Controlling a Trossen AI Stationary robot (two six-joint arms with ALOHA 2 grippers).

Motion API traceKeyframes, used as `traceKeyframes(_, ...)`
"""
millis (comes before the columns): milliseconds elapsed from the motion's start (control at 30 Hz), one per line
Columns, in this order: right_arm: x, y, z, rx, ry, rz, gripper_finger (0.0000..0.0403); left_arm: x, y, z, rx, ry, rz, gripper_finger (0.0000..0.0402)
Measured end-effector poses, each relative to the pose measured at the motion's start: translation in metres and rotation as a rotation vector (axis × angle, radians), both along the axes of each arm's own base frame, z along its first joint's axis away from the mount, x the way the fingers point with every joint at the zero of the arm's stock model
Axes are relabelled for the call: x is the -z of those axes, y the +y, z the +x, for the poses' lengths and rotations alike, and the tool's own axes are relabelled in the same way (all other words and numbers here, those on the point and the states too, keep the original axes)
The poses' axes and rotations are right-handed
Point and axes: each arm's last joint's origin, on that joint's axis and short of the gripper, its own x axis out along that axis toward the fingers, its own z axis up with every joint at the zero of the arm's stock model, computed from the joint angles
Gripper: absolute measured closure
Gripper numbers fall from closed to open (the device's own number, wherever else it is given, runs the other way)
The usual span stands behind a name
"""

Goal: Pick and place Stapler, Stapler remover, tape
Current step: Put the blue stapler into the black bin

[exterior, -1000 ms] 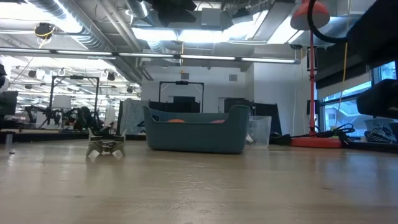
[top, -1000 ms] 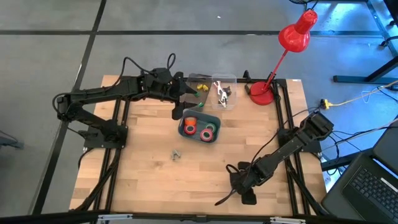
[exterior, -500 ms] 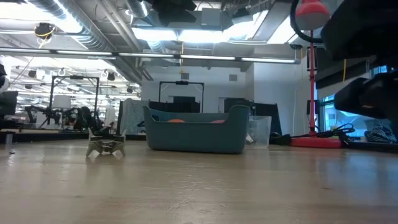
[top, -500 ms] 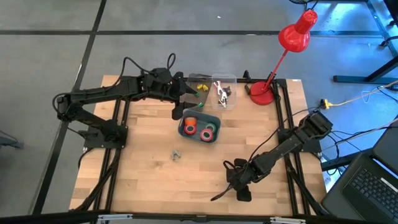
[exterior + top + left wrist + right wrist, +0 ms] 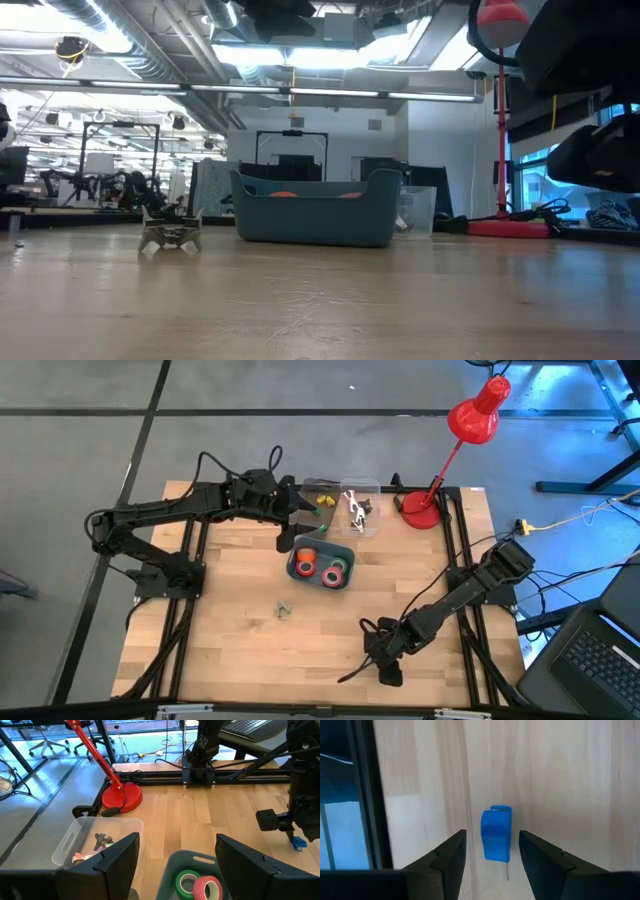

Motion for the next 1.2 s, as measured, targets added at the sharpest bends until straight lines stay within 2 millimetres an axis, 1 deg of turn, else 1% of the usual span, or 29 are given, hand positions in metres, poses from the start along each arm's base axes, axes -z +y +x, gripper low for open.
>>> traceKeyframes(200, 0.014, 0.002, 0.003, 0.002, 0.021, -0.020, 0.0219, 0.000, 0.000, 0.000, 0.001, 0.002, -0.001, 0.0151)
traceKeyframes(367, 0.019, 0.002, 0.004, 0.010, 0.035, -0.033, 0.0226, 0.001, 0.000, 0.000, 0.001, 0.006, -0.001, 0.0151)
traceKeyframes(467, 0.019, 0.002, 0.003, 0.012, 0.040, -0.040, 0.0256, 0.001, 0.000, 0.000, 0.011, 0.009, 0.022, 0.0151)
traceKeyframes(600, 0.020, 0.001, 0.003, 0.057, 0.065, -0.028, 0.0327, 0.001, 0.000, 0.000, 0.014, 0.009, 0.029, 0.0151)
traceKeyframes(633, 0.019, 0.002, 0.003, 0.063, 0.065, -0.025, 0.0336, 0.001, 0.000, 0.000, 0.014, 0.009, 0.029, 0.0151)
traceKeyframes(800, 0.009, 0.005, 0.012, 0.080, 0.074, -0.002, 0.0333, 0.001, 0.000, 0.000, 0.012, 0.009, 0.024, 0.0151)
traceKeyframes(867, -0.004, 0.006, 0.021, 0.090, 0.039, 0.029, 0.0333, 0.001, 0.000, 0.000, 0.001, 0.006, -0.001, 0.0151)
traceKeyframes(967, -0.042, -0.001, 0.030, 0.132, -0.061, 0.024, 0.0333, 0.000, 0.000, 0.000, -0.011, 0.000, -0.044, 0.0151)
traceKeyframes(1033, -0.065, -0.012, 0.031, 0.173, -0.109, -0.027, 0.0333, 0.000, 0.000, 0.000, -0.010, -0.002, -0.060, 0.0151)
traceKeyframes(1067, -0.079, -0.020, 0.031, 0.200, -0.133, -0.051, 0.0333, 0.000, -0.001, 0.000, -0.010, -0.003, -0.068, 0.0151)
traceKeyframes(1200, -0.149, -0.051, 0.024, 0.311, -0.324, -0.081, 0.0333, -0.002, -0.002, 0.001, 0.027, -0.036, -0.147, 0.0151)
